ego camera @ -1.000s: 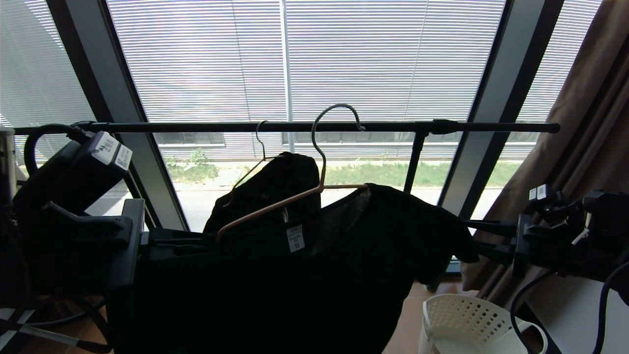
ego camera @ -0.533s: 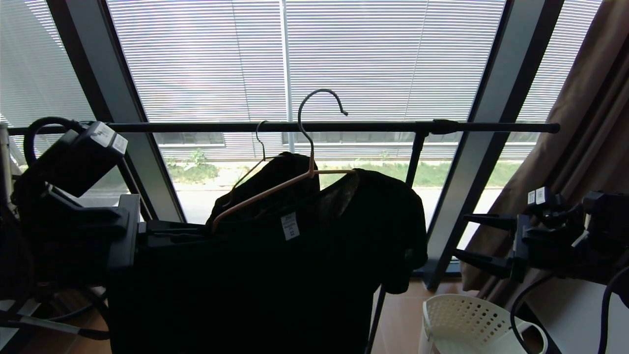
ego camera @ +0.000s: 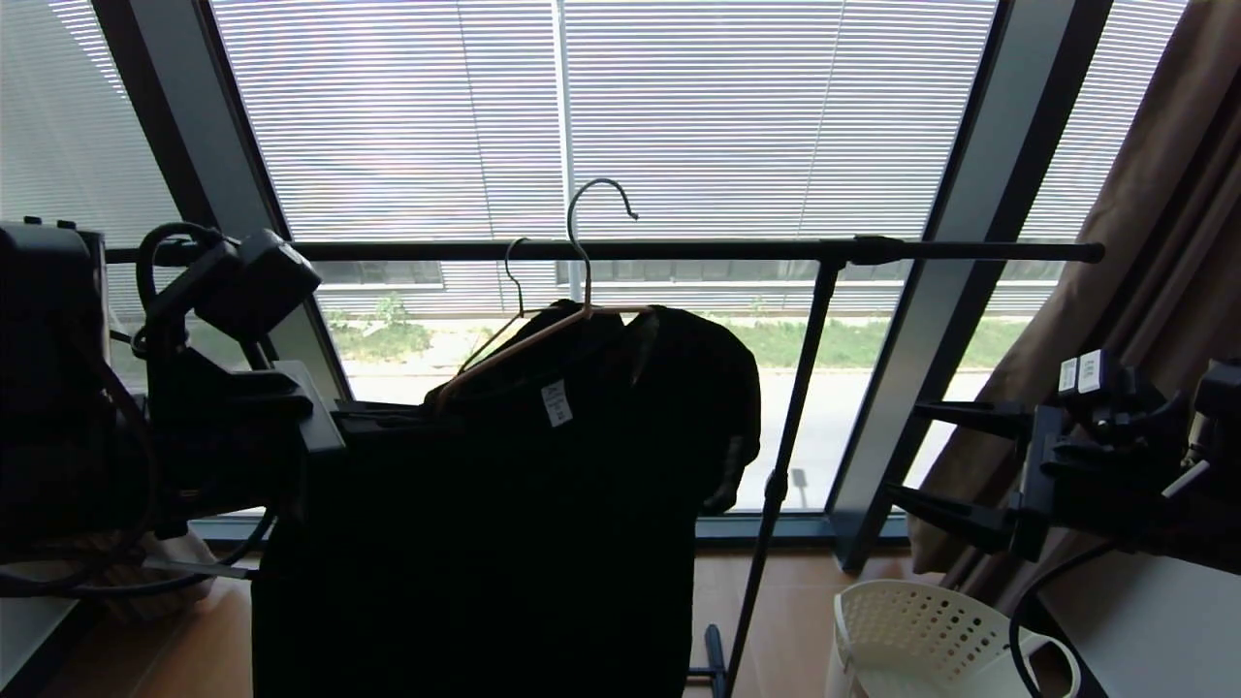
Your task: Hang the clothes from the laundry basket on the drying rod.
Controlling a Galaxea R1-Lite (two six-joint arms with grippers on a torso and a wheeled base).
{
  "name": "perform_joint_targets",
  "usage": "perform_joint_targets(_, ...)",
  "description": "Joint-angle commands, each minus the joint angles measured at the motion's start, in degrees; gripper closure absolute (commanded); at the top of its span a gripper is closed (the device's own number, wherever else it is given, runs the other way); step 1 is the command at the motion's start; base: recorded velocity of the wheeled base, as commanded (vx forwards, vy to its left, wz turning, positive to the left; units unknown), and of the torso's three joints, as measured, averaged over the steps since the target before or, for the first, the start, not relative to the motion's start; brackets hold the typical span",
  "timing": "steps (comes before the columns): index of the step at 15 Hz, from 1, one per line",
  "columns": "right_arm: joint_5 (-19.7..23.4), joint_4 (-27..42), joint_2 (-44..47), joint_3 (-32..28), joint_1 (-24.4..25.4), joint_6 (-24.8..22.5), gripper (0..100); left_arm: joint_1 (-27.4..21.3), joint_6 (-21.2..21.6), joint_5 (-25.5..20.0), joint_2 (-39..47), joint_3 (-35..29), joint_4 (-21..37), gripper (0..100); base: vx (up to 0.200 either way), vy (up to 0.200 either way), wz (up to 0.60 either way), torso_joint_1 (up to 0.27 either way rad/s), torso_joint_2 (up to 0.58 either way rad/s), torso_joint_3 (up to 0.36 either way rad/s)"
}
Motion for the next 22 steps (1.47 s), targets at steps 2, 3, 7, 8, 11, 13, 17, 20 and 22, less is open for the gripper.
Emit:
perform_joint_targets(2, -0.54, 0.04, -3.27, 0.52, 1.41, 0.01, 0, -3.59, -2.3, 6.28, 6.26, -0.04, -4.28, 100, 0.0, 0.0, 0.0, 0.0, 0.0, 0.0)
perform_joint_targets(3, -0.54, -0.04, -3.36, 0.52, 1.41, 0.01, 0, -5.0, -3.35, 8.12, 7.49, -0.13, -5.07, 100, 0.0, 0.0, 0.0, 0.0, 0.0, 0.0)
perform_joint_targets(7, -0.63, -0.13, -3.36, 0.43, 1.41, 0.01, 0, -7.19, -4.76, 12.61, 12.76, -2.59, -8.5, 100, 0.0, 0.0, 0.0, 0.0, 0.0, 0.0)
perform_joint_targets(8, -0.72, -0.13, -3.36, 0.34, 1.41, 0.01, 0, -7.63, -5.46, 14.19, 14.34, -3.38, -9.73, 100, 0.0, 0.0, 0.0, 0.0, 0.0, 0.0)
perform_joint_targets(11, -0.9, -0.22, -3.45, 0.34, 1.41, 0.01, 0, -8.07, -6.69, 17.18, 17.33, -5.75, -12.28, 100, 0.0, 0.0, 0.0, 0.0, 0.0, 0.0)
perform_joint_targets(13, -0.98, -0.13, -3.36, 0.43, 1.41, 0.01, 0, -8.6, -7.57, 19.29, 19.7, -8.57, -12.45, 100, 0.0, 0.0, 0.0, 0.0, 0.0, 0.0)
perform_joint_targets(17, -1.07, -0.22, -3.1, 0.52, 1.32, 0.01, 0, -9.65, -10.65, 19.29, 21.55, -11.73, -12.54, 100, 0.0, 0.0, 0.0, 0.0, 0.0, 0.0)
perform_joint_targets(20, -1.07, -0.22, -3.1, 0.43, 1.32, 0.01, 0, -9.65, -10.65, 19.55, 22.52, -12.08, -12.54, 100, 0.0, 0.0, 0.0, 0.0, 0.0, 0.0)
perform_joint_targets(22, -1.07, -0.22, -3.01, 0.52, 1.41, 0.01, 0, -9.65, -10.74, 19.64, 24.01, -12.43, -14.03, 100, 0.0, 0.0, 0.0, 0.0, 0.0, 0.0)
